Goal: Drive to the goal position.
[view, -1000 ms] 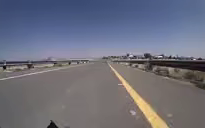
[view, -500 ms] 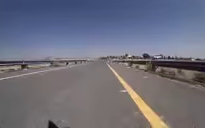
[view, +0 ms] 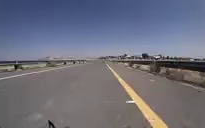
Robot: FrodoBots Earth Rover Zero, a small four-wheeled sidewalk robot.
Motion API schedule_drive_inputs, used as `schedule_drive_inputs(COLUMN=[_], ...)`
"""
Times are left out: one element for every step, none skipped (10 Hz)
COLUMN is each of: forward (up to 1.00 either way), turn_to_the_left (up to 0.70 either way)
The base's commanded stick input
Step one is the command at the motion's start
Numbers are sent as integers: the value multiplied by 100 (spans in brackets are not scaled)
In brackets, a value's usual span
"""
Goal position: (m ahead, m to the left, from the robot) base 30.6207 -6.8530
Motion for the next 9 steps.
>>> schedule_drive_inputs(forward=[100,100,100,100,100,100,100,100,100], turn_to_the_left=[0,0,0,0,0,0,0,0,0])
